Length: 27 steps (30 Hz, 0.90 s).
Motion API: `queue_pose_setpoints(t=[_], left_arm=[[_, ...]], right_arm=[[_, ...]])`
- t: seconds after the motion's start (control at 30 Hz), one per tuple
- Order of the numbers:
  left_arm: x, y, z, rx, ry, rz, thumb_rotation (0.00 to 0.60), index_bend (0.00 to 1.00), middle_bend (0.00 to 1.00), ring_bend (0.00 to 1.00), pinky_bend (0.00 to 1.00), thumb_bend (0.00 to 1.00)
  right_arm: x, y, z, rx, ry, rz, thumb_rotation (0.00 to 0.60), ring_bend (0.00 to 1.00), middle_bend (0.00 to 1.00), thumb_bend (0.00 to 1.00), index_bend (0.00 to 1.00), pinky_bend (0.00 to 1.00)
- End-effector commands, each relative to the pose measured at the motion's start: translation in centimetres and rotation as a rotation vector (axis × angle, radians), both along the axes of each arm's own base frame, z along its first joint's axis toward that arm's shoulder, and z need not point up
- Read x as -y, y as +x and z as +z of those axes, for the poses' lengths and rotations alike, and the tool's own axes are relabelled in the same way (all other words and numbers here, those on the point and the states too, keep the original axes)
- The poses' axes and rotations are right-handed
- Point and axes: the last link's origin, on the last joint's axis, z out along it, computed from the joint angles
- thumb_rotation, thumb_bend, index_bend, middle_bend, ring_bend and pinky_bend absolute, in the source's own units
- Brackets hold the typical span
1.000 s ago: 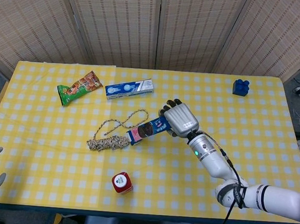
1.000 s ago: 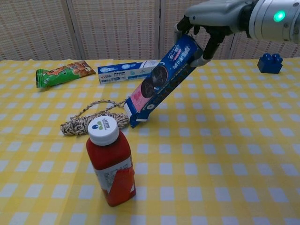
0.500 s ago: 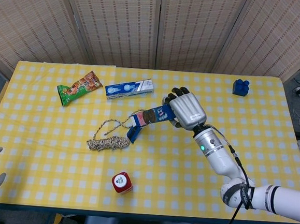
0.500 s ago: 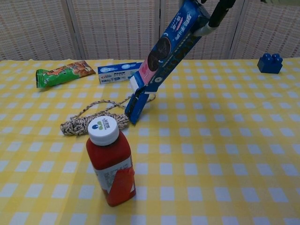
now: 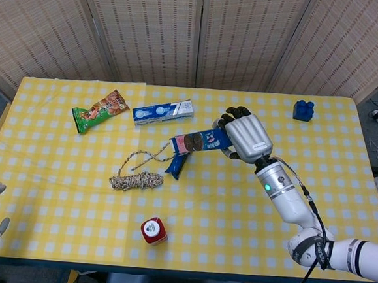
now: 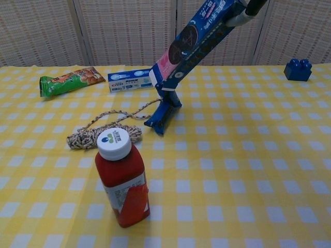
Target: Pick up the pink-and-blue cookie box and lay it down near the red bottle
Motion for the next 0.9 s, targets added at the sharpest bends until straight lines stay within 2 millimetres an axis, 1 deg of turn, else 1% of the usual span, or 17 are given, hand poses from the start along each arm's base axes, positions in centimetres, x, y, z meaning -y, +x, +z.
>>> queue_pose_setpoints(t=[0.03,0.17,0.27,0.37,0.53,0.8,0.87,0.9], left_arm=[[0.0,0.1,0.1,0.001,0.003,-0.002,0.6,0.22,0.19,0.12,0.05,0.33],[0.0,0.1,0.1,0.002,0.004,-0.003,0.6,0.22,0.19,0.12,0.05,0.33],[0.0,0.1,0.0,-0.001,-0.001,-0.002,0.6,0.22,0.19,0.12,0.05,0.33],[0.0,0.2,0.0,-0.001,-0.002,-0.005,0.6,0.22,0.19,0.12,0.05,0.33],[0.0,0.4,0.0,-0.001,-0.004,-0.01,0.6,0.22,0.19,0.12,0.05,0.33],[0.1,0.5,-0.1,-0.005,-0.007,-0.007,0.6,0.22,0.19,0.12,0.05,0.33],[0.1,0.5,-0.1,-0.007,-0.01,-0.006,0.6,0.22,0.19,0.12,0.05,0.33],[0.2,0.5,-0.1,-0.008,-0.012,-0.007,0.6,0.22,0.19,0.12,0.05,0.33]], right_arm=[[-0.7,0.2,-0.1,0.041,0.025,0.023,0.6,0.21,0.4,0.3,0.5,0.2],[-1.5,0.4,-0.1,0.112,0.067,0.051,0.6,0.21,0.4,0.3,0.5,0.2],[-2.3,0.2,-0.6,0.146,0.119,0.061,0.6,0.22,0.4,0.3,0.5,0.2],[-3.1,-0.3,-1.5,0.185,0.198,0.049,0.6,0.22,0.41,0.3,0.5,0.2],[-4.3,-1.5,-3.6,0.242,0.356,0.0,0.6,0.22,0.41,0.3,0.5,0.21],[-4.5,-3.9,-6.9,0.255,0.452,-0.042,0.6,0.23,0.41,0.3,0.5,0.22],[-4.5,-4.4,-7.5,0.254,0.465,-0.05,0.6,0.23,0.4,0.29,0.47,0.22],[-4.4,-4.7,-7.8,0.249,0.47,-0.053,0.6,0.23,0.39,0.28,0.43,0.22]])
